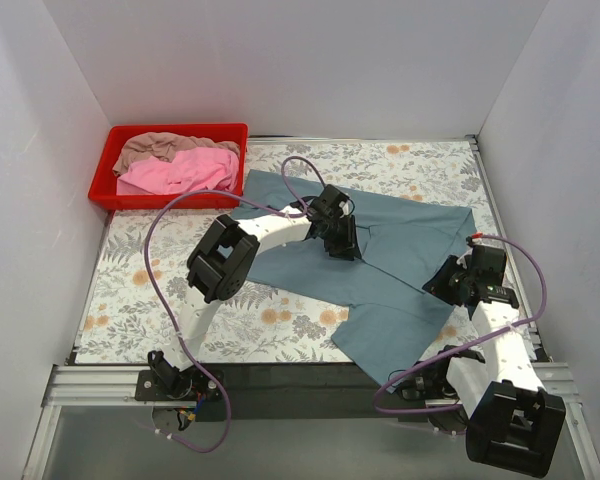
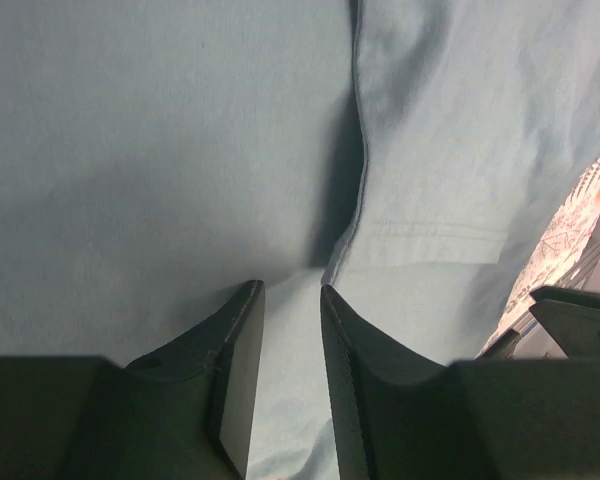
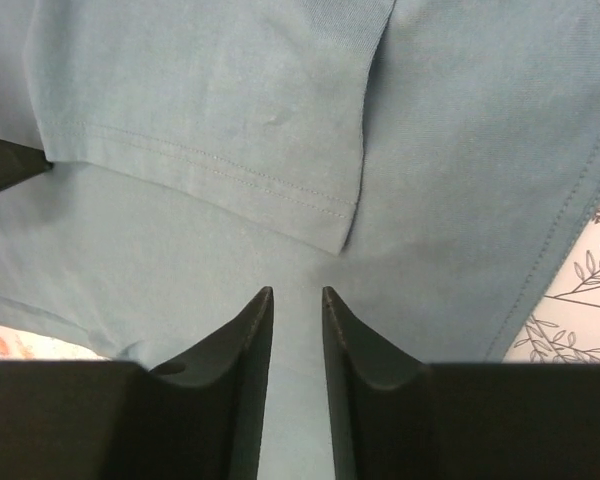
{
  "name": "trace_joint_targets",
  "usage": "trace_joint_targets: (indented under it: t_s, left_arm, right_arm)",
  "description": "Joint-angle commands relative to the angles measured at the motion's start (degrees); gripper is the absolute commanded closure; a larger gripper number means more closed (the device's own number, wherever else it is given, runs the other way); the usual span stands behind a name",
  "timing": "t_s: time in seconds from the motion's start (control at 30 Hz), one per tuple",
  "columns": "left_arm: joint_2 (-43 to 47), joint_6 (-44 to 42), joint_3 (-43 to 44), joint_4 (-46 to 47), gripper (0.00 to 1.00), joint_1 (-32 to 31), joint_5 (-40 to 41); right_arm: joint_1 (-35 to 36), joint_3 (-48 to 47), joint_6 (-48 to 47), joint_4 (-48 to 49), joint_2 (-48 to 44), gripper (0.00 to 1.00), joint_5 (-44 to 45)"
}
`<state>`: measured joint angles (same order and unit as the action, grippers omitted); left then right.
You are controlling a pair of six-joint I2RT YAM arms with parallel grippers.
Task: Fold and stack the t-shirts
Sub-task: Fold the tshirt
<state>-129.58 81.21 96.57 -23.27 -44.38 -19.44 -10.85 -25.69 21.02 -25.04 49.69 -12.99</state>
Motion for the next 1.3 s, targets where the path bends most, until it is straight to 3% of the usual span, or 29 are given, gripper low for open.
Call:
trace_joint_targets:
  t_s: [0.0,0.27,0.43,0.63,0.77,0.97,1.27]
  left_arm:
    - [7.6,-1.4,-1.5,-2.4,0.71,-0.1,5.0]
    - [20.1,-5.9,-10.1,-7.1,0.64,0.3,23.8]
    - [30.5,-7.6,-21.4,-10.4,0.62,3.1,35.6]
    - [37.6,-7.3,-34.6,-10.7,0.62,6.8,36.0]
    - [38.7,-6.9,-38.7,-10.6,0.62,7.2,36.0]
    - [38.4,-6.2,-40.3,-10.7,0.62,7.2,35.1]
    - [37.0,-2.0,-42.9,-10.7,0.61,5.6,24.2]
  right_arm:
    - [-0.1,-1.4,0.0,-0.3,-0.5,0.66,-0.5]
    - [-0.2,-5.2,2.8,7.6,4.5,0.51,0.0]
    - [-0.2,-9.1,4.9,12.6,12.6,0.44,5.0]
    - [-0.2,-13.9,5.9,23.5,22.2,0.44,5.2]
    - [-0.2,-17.3,4.7,28.8,29.9,0.44,4.4]
    - [-0.2,-21.9,3.0,32.8,40.3,0.45,3.3]
    - [-0.3,-28.2,2.1,34.5,50.6,0.45,6.3]
